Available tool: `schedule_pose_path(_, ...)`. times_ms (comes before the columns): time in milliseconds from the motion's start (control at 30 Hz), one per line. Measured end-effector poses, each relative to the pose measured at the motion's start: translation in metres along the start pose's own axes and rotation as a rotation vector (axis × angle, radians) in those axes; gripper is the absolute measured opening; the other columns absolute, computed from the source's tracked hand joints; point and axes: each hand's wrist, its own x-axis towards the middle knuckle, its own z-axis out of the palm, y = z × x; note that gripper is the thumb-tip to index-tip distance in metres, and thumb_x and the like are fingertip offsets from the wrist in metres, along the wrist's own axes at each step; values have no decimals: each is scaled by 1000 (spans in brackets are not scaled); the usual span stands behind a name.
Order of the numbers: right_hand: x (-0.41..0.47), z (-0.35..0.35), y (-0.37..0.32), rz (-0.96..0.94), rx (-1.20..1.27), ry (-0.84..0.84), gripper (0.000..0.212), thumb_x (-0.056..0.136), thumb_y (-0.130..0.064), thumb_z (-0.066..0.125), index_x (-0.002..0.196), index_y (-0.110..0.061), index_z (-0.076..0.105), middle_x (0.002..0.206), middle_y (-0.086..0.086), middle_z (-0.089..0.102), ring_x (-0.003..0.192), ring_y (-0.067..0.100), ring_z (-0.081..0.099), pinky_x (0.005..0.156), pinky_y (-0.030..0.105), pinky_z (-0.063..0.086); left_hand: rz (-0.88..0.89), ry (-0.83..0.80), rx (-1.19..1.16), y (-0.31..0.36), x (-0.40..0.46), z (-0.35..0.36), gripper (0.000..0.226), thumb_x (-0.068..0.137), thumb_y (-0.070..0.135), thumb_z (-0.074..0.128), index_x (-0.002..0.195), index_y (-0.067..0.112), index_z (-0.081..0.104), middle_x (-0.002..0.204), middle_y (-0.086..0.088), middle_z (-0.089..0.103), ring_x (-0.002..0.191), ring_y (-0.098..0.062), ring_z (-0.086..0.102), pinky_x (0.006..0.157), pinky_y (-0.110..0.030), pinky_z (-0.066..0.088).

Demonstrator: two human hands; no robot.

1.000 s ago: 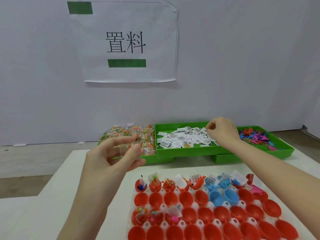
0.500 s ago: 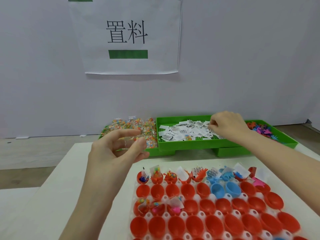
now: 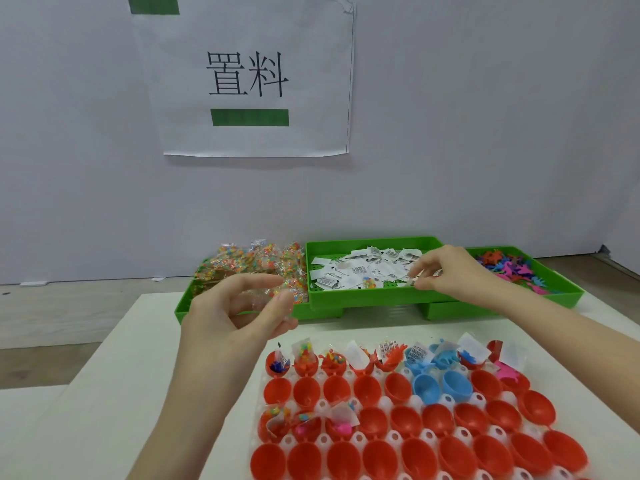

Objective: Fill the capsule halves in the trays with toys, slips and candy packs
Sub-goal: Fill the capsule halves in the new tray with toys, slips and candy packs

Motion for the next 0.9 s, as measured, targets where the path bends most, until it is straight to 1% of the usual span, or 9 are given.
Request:
schedule_pose_path(100,-3,-1,1,2,59,55,12,78,-9,70,89,-14,73,89,-1,68,88,10,58,87,28,43,-29,-31,-13,0,-1,2,9,81,6,64,83,14,66,64,-6,70,58,-13,69,53,-11,50)
schedule_pose_path(200,-5,-2,-2,-9,119,177,9,79,-9,70,78,-17,72,79,-4,67,79,3,57,79,23,40,-76,-65,-30,0,-1,3,16,88,4,55,88,16,65,76,-10,68,62,-10,69,56,-9,50)
schedule_pose_path(367,-13,-4,-19,80,324,340,10,81,-8,67,90,-5,71,85,3,67,74,5,55,71,18,37,-95,-87,-65,-2,-4,9,18,88,1,55,93,16,63,72,-6,70,63,-10,69,56,-10,50)
schedule_pose_path(467,-37,-4,-59,-14,661,236,6,73,-7,72,77,-12,71,69,-6,67,47,-6,52,47,5,36,-104,-79,-69,-5,-5,11,17,81,5,65,91,18,62,66,-2,72,59,-12,69,52,-12,49)
schedule_pose_path(567,-66,3,-99,-120,939,-6,11,57,-24,74,67,-20,74,64,-7,68,32,0,35,34,6,25,-121,-81,-110,-4,-6,11,7,76,4,68,80,10,68,64,-5,72,59,-15,69,52,-12,50)
schedule_pose_path(667,-79,12,-119,-211,971,-67,7,66,-13,74,68,-20,74,64,-6,67,37,0,40,38,8,31,-142,-136,-191,0,-7,12,7,74,8,65,78,10,71,72,-9,73,67,-16,71,57,-12,51)
schedule_pose_path(733,-81,19,-125,-258,850,27,17,73,-3,71,70,-20,73,69,-5,70,57,1,60,54,16,49,-146,-204,-226,5,-9,11,15,74,19,61,77,13,75,77,-8,73,74,-16,71,60,-13,52)
schedule_pose_path(800,-81,24,-128,-259,787,119,23,74,-2,71,68,-24,71,72,-6,70,73,7,65,68,26,56,-155,-244,-227,8,-10,10,22,72,29,59,74,17,77,78,-7,74,76,-15,71,61,-13,52)
schedule_pose_path(900,-84,29,-130,-280,770,195,26,77,-3,69,70,-28,70,73,-10,67,70,0,63,59,14,50,-128,-275,-181,9,-12,11,24,65,28,65,82,13,75,79,-7,74,78,-18,71,64,-14,53)
